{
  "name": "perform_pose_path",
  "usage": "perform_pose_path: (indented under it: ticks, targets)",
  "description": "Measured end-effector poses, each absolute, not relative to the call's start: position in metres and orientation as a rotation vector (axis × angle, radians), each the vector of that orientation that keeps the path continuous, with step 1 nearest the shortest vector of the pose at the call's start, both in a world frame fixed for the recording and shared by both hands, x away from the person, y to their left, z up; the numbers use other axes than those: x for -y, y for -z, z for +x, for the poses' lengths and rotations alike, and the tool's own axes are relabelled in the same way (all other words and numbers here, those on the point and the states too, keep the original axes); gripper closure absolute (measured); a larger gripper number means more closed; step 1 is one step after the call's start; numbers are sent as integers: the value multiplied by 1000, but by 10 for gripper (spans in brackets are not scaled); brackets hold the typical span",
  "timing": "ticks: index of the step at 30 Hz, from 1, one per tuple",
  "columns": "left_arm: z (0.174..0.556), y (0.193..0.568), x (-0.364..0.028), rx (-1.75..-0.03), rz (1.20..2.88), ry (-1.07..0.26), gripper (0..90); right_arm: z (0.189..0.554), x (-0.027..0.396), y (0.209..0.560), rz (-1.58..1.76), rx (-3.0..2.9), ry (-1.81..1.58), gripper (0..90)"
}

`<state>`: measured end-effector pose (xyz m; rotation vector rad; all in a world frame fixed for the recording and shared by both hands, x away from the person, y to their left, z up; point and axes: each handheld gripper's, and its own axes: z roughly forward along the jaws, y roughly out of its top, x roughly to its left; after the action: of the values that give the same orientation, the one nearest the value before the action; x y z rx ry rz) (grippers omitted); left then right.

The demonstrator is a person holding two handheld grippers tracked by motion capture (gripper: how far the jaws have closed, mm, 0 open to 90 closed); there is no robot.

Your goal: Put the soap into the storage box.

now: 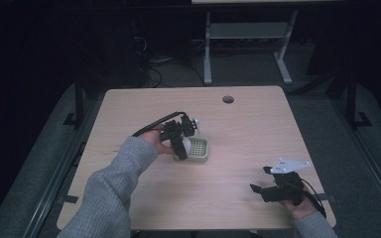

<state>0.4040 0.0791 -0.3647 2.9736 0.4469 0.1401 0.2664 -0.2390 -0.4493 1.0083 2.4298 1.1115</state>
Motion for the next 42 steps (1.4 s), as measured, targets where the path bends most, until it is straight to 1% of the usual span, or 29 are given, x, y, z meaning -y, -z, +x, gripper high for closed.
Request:
perform_pose_path:
  ticks: [25,42]
  targets:
    - [421,360,-65,-427,2973,-172,231,266,238,448,1009,-2422,-1119,187]
    - [434,376,-59,-462,2980,-145,231,266,238,448,1004,-2430,-1115,187]
